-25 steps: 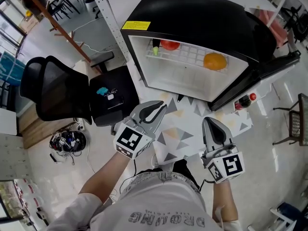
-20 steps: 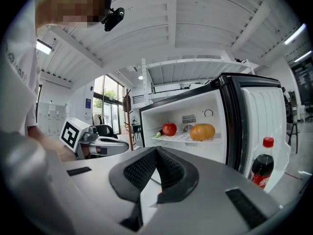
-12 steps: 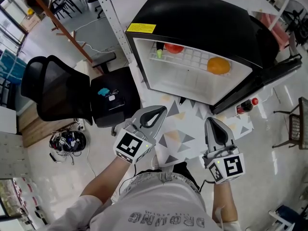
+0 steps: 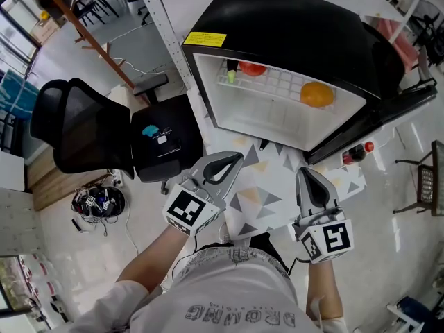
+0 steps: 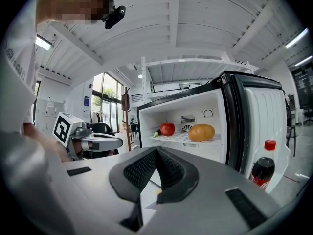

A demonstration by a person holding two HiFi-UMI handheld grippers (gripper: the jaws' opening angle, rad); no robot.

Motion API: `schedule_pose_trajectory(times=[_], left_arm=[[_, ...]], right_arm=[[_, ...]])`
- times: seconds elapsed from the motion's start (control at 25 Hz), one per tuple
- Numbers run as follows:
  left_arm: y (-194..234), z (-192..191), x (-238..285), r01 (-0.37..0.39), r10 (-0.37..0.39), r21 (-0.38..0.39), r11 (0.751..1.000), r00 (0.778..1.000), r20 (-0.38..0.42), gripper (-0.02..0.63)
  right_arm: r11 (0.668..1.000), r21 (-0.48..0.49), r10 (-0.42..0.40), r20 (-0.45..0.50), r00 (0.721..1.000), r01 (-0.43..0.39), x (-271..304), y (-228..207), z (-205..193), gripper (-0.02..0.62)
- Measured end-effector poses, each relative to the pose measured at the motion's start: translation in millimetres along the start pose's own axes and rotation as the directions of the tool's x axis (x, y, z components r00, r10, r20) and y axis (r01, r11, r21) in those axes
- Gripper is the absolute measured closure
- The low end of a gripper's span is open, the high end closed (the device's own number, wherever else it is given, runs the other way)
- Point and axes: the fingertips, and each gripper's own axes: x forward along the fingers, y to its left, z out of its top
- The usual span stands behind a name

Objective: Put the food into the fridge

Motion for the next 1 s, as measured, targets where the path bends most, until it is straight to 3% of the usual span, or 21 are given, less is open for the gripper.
schedule_pose_trajectory(times=[1.0], left_arm=[[-4.7, 3.1, 10.3, 0.004, -0.004, -0.007, 1.000, 1.000, -0.003, 0.600]], right_arm=[[0.999, -0.018, 0.030, -0.027, 0.999, -0.031, 2.1, -2.8, -7.7, 0.594]])
